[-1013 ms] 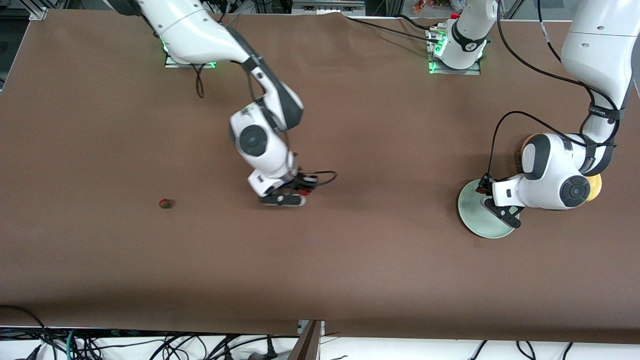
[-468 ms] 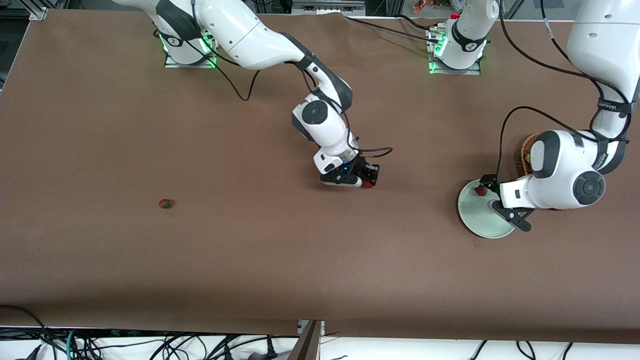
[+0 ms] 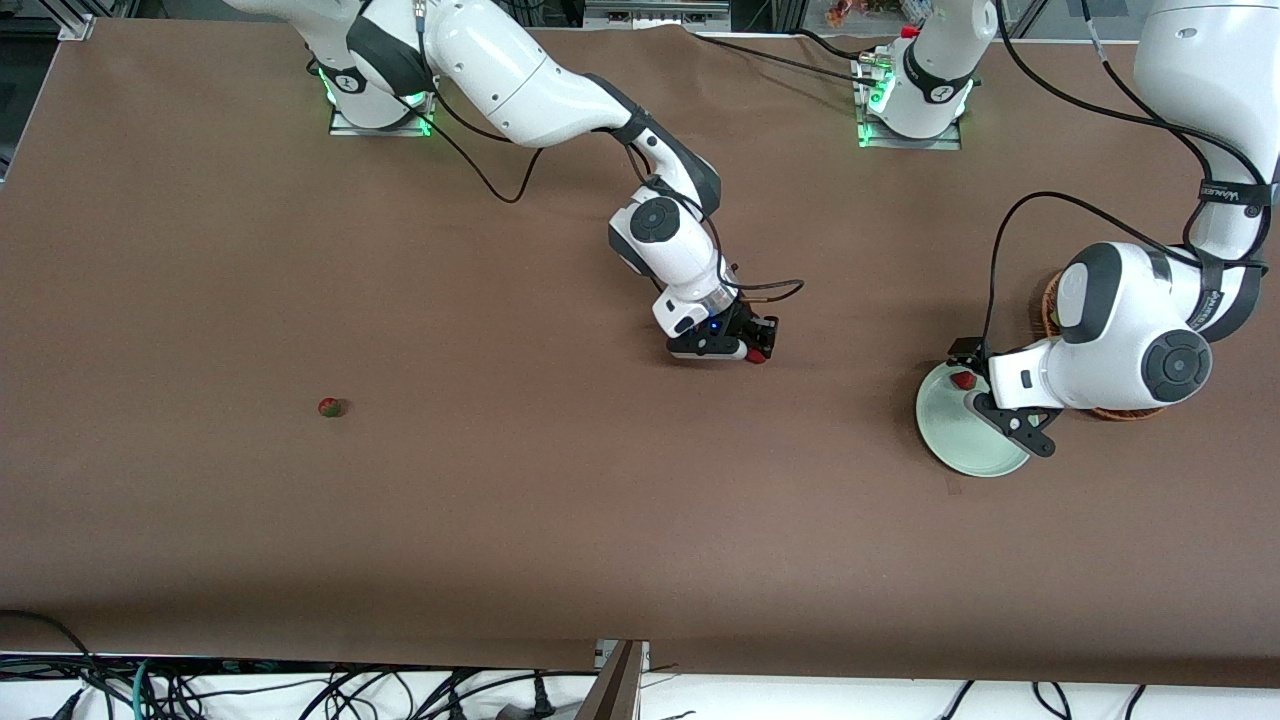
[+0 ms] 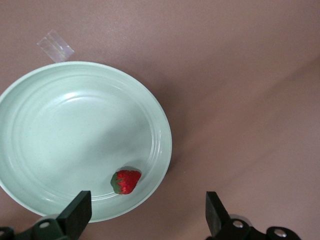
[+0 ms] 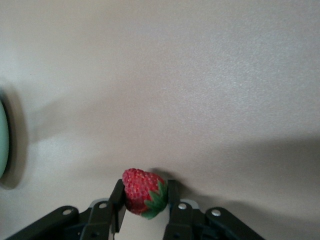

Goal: Collect all strawberries into plate
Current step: 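Drop the strawberry on the plate while the right gripper carries another midway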

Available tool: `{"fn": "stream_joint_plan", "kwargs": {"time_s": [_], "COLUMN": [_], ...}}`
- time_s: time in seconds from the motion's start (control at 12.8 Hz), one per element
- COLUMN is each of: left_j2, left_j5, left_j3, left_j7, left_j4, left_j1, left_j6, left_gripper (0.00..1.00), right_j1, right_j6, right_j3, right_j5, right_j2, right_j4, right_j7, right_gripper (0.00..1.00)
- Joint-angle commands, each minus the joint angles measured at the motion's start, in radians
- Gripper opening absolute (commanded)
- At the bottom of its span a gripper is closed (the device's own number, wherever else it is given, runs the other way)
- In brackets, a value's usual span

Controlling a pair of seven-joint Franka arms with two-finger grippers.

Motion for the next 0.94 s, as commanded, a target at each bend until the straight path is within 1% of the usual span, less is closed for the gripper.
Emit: {"fn": "stream_joint_plan", "kwargs": {"time_s": [0.0,0.16,0.31,0.39,0.55,0.7,0.78,0.86], "left_j2": [-0.017,-0.030,-0.039,-0.046,-0.049,-0.049,-0.050,-0.055], "left_j5": [0.003,0.003,0.003,0.003,0.003,0.016,0.020,0.022], "left_j3": [-0.030,-0.050,-0.083,-0.114,-0.174,-0.253,-0.281,-0.293], "left_j7": [-0.052,-0.097,-0.149,-0.184,-0.253,-0.441,-0.529,-0.592], "left_j4": [0.006,0.008,0.006,0.006,0.003,-0.032,-0.070,-0.114], "left_j1": [0.003,0.004,0.004,0.004,0.003,-0.001,-0.016,-0.025], "left_j6": [-0.031,-0.048,-0.049,-0.049,-0.043,-0.028,0.031,0.111], "left_gripper": [1.00,1.00,1.00,1.00,1.00,1.00,1.00,1.00], "right_j1": [0.007,-0.007,-0.057,-0.088,-0.163,-0.236,-0.267,-0.292], "right_j6": [-0.004,-0.048,-0.169,-0.257,-0.446,-0.621,-0.689,-0.749], "right_j3": [-0.025,-0.032,-0.037,-0.034,-0.025,-0.026,-0.026,-0.028], "right_j5": [-0.001,-0.001,-0.001,0.000,0.008,0.009,0.009,0.009], "right_j2": [0.021,-0.013,-0.083,-0.128,-0.208,-0.268,-0.289,-0.305], "right_j4": [0.044,0.044,0.044,0.044,0.042,0.041,0.041,0.041], "right_j7": [-0.006,-0.015,-0.028,-0.055,-0.177,-0.294,-0.339,-0.382], "right_gripper": [1.00,1.00,1.00,1.00,1.00,1.00,1.00,1.00]}}
